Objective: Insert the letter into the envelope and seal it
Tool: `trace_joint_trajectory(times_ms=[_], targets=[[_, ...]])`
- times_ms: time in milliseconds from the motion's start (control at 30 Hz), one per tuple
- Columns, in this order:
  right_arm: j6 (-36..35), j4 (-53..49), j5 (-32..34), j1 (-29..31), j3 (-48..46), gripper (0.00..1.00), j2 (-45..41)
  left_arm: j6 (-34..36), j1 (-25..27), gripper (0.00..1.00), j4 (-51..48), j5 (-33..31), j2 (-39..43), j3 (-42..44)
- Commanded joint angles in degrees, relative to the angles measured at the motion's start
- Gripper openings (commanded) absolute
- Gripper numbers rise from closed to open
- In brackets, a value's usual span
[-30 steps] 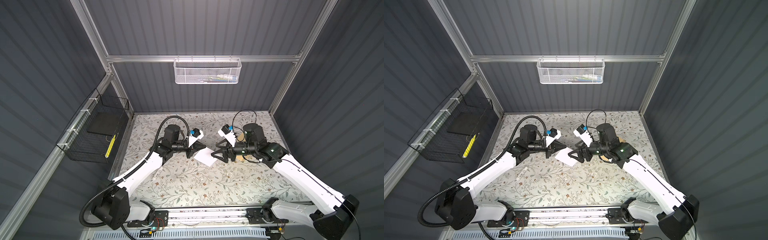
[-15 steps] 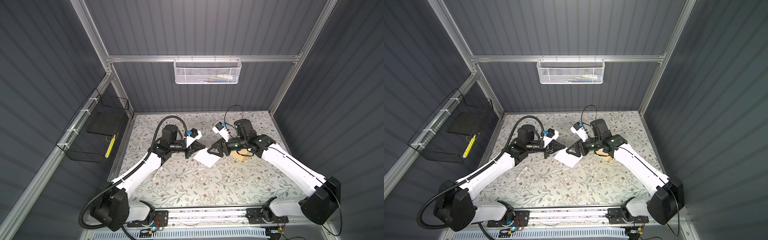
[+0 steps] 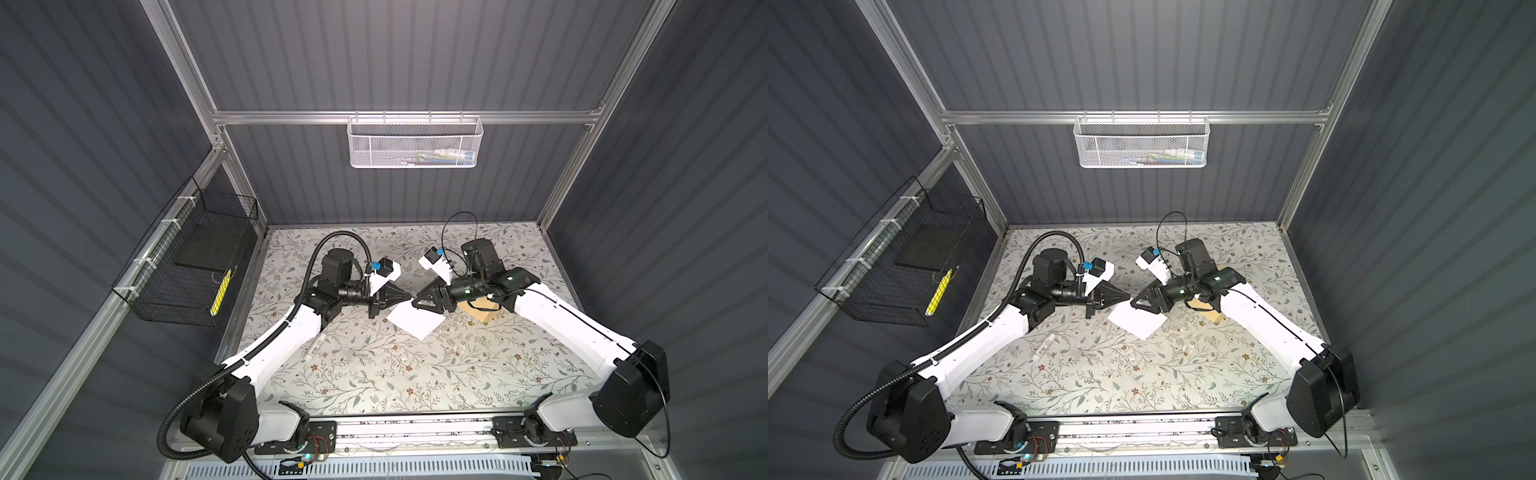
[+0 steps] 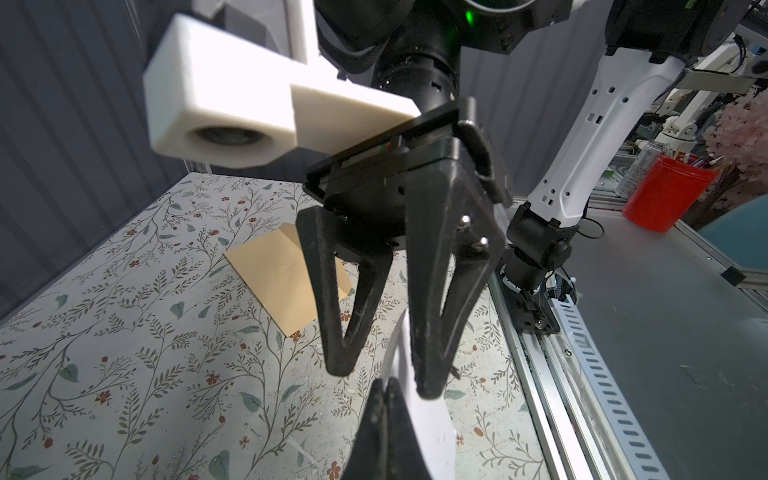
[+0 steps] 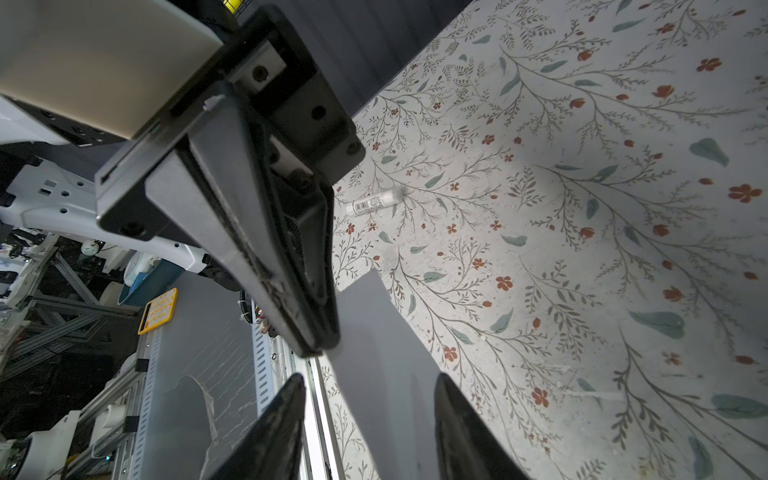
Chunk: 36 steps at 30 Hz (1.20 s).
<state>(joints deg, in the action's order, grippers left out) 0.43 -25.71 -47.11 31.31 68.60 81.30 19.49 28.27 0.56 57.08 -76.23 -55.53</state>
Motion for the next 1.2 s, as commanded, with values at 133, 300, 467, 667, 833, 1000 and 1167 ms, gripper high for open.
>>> trace_joint_trajectory(times_ms=[133, 300, 467, 667, 833, 1000, 1167], targets=[[-0.8, 3.1, -3.4, -0.2, -3.7, 0.19, -1.3, -0.3, -0.7, 0.00, 1.4, -0.3, 0.4, 0.3], [-1.7, 3.1, -2.3, -0.1, -6.4, 0.09, -3.4, -0.8, -1.1, 0.00, 2.1, -0.4, 0.5, 0.6], [-1.3, 3.0, -1.0, -0.1, -7.7, 0.44, -4.9, -1.4, -1.5, 0.00, 3.2, 0.2, 0.3, 0.5], [-1.6, 3.0, -0.3, -0.2, -9.3, 0.21, -6.3, -1.6, -2.0, 0.00, 3.6, 0.8, 0.0, 0.6], [-1.6, 3.1, 0.2, -0.1, -10.5, 0.17, -7.3, -1.7, -2.6, 0.00, 3.6, 0.7, 0.5, 0.9], [-1.3, 2.0, 1.9, -0.2, -10.8, 0.47, -8.1, -1.5, -3.4, 0.00, 3.1, 0.7, 0.8, 1.0], [-0.8, 2.2, 1.9, -0.2, -11.9, 0.28, -9.1, -0.9, -4.3, 0.00, 2.5, 1.1, 0.9, 1.0]])
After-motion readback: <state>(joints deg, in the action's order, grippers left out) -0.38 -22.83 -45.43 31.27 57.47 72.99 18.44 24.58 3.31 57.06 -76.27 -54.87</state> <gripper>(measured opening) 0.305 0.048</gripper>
